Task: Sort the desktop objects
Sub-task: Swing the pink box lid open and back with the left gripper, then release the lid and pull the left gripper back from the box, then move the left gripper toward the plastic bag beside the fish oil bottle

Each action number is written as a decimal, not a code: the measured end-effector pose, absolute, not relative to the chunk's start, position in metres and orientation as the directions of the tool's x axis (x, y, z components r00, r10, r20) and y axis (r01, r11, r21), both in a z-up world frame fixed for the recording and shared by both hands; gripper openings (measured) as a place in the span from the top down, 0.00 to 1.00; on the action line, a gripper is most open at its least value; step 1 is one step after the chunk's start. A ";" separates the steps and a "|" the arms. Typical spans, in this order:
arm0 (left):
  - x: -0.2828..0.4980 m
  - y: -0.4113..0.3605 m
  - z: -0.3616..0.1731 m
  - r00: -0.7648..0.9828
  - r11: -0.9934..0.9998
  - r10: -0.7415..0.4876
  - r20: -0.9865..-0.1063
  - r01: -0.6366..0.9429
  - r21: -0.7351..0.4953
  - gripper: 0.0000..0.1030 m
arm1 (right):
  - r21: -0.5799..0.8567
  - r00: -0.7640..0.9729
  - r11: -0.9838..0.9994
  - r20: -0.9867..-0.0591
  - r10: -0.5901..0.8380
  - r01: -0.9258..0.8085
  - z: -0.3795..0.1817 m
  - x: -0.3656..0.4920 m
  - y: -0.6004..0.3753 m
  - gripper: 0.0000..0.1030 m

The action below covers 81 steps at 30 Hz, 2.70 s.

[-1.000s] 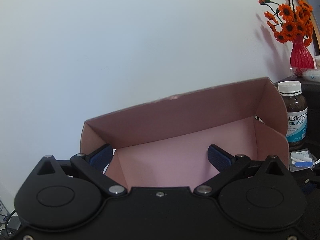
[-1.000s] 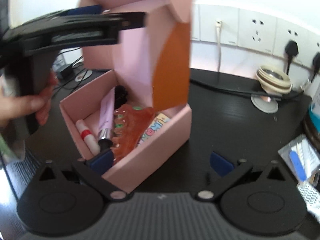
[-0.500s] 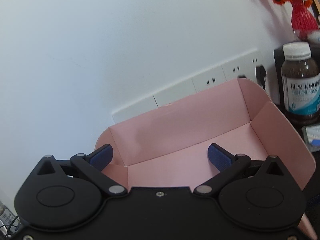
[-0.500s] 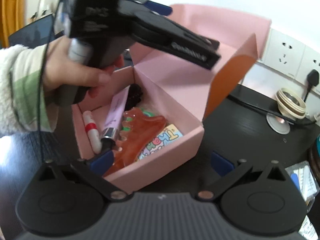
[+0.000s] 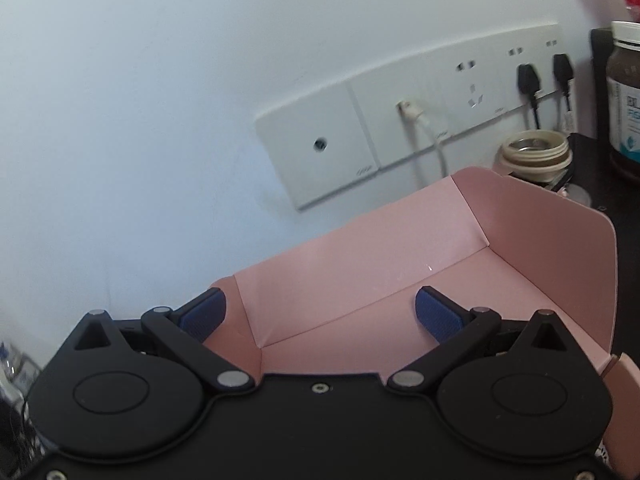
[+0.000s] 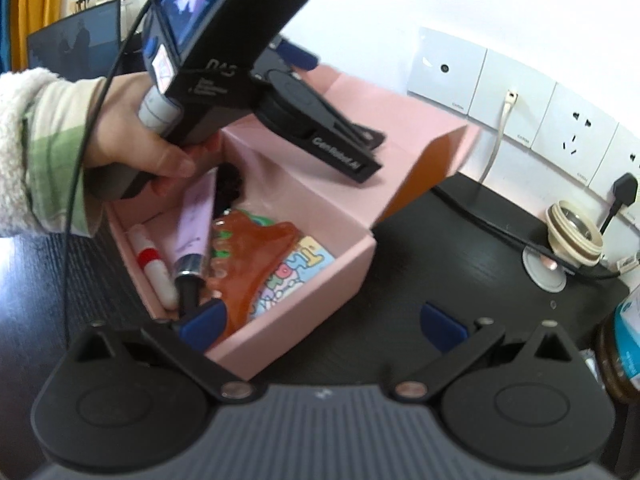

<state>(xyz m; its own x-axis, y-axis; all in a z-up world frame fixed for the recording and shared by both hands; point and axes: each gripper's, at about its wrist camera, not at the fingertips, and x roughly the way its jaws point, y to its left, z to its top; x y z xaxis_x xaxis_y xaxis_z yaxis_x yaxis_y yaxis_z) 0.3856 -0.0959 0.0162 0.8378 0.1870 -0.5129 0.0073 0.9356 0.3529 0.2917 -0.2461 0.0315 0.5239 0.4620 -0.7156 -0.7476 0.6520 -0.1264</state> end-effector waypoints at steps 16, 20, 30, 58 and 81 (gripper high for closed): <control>0.399 -0.075 0.008 0.805 0.932 0.269 -0.529 -0.079 0.354 0.00 | -0.206 0.569 0.638 -0.697 0.437 -0.742 0.034 0.288 -0.236 0.01; 0.386 -0.067 0.020 0.847 0.952 0.211 -0.488 -0.065 0.299 0.00 | -0.242 0.589 0.627 -0.684 0.430 -0.740 0.022 0.279 -0.232 0.01; 0.320 -0.049 0.056 0.903 0.980 0.060 -0.426 0.028 0.197 0.00 | -0.303 0.619 0.622 -0.685 0.384 -0.722 0.019 0.261 -0.237 0.01; 0.147 -0.042 0.060 0.936 0.999 -0.013 -0.353 0.026 0.034 0.00 | -0.318 0.795 0.792 -0.519 0.314 -0.521 0.005 0.257 -0.209 0.01; 0.119 -0.088 0.016 0.928 0.996 -0.060 -0.367 0.080 0.037 0.00 | -0.094 0.851 0.919 -0.423 0.310 -0.382 -0.014 0.184 -0.283 0.01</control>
